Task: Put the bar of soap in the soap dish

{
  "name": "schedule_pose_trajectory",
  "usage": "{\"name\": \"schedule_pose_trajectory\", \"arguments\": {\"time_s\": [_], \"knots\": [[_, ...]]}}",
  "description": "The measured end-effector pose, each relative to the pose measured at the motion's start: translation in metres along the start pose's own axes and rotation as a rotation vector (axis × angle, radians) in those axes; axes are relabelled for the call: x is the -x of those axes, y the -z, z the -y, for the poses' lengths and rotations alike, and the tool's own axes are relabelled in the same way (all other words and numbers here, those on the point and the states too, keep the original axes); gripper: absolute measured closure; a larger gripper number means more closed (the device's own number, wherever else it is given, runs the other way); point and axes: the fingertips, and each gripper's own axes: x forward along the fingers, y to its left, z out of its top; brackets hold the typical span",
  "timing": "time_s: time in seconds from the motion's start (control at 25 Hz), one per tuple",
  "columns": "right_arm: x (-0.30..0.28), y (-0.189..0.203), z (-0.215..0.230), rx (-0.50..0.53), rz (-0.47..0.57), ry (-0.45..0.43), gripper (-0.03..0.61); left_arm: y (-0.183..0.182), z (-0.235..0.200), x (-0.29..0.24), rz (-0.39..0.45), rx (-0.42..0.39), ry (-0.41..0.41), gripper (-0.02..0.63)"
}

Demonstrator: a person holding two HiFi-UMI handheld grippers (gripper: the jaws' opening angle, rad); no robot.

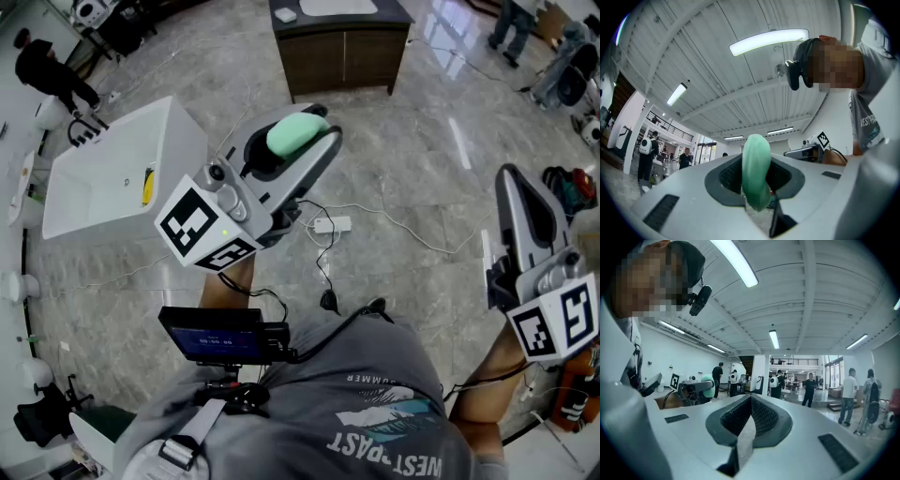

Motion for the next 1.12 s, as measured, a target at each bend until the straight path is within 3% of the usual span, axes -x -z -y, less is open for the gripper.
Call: {"name": "schedule_pose_trajectory", "arguments": {"time_s": [0.52,1.12], "knots": [[0.049,0.014,0.067,-0.034,0.038,-0.019,0.572,0.023,0.04,-0.069,-0.039,-0.025,-0.007,0.5],[0.152,0.046,0.224,-0.1,0.057,-0.057,0.572,0.079,0.131,-0.23,-0.097,-0.043,-0.047,0.5]]}}
